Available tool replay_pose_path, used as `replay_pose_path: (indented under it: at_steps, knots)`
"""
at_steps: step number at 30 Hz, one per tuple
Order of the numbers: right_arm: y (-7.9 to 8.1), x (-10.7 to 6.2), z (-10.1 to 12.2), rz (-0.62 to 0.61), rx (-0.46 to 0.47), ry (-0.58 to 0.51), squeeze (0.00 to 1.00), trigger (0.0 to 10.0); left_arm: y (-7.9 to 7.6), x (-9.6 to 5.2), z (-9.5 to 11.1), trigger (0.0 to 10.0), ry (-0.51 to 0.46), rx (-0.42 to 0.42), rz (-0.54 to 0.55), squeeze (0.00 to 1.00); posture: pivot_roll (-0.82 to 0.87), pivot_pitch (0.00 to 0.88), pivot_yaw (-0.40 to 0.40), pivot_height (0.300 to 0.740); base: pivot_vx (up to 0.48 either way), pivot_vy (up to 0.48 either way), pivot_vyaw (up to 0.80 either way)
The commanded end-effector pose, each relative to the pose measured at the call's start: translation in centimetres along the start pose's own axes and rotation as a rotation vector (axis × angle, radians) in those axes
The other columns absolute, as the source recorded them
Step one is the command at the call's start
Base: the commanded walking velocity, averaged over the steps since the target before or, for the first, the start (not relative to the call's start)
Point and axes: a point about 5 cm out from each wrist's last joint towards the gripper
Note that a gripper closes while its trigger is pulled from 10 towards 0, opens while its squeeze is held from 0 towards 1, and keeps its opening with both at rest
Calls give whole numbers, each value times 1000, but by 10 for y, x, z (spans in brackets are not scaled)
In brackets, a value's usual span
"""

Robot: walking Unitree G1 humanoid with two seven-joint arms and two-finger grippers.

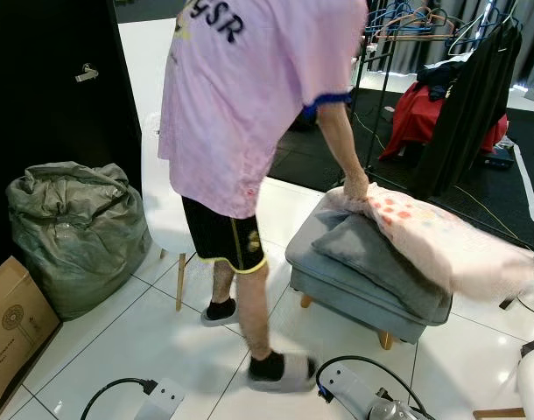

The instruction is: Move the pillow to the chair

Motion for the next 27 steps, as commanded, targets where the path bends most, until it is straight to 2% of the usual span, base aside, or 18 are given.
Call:
replay_pose_path:
  at_steps: [1, 11, 25, 27]
  knots:
    - [2, 0, -1, 3, 10, -6, 0, 10000, 3, 0, -1, 10000, 5, 11, 5, 0, -52, 21, -43, 740, 0, 0, 0]
    - [1, 0, -1, 2, 5, -4, 0, 10000, 3, 0, -1, 10000, -1, -4, 27, 0, -52, 33, -44, 740, 0, 0, 0]
    - [1, 0, 0, 4, 52, -28, 0, 10000, 5, 0, 1, 10000, -20, -36, 72, 0, -54, 35, -46, 740, 0, 0, 0]
    - [1, 0, 0, 4, 54, -30, 0, 10000, 5, 0, 1, 10000, -24, -49, 79, 0, -57, 41, -45, 740, 0, 0, -712]
Point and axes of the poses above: a point about 5 cm out from each wrist's last joint towards the gripper, its own x axis pointing out of the wrist towards the gripper, its own z axis along the axis of the wrist's last joint, y = z × x, and after that the axes turned 4 degrees about x, right-handed
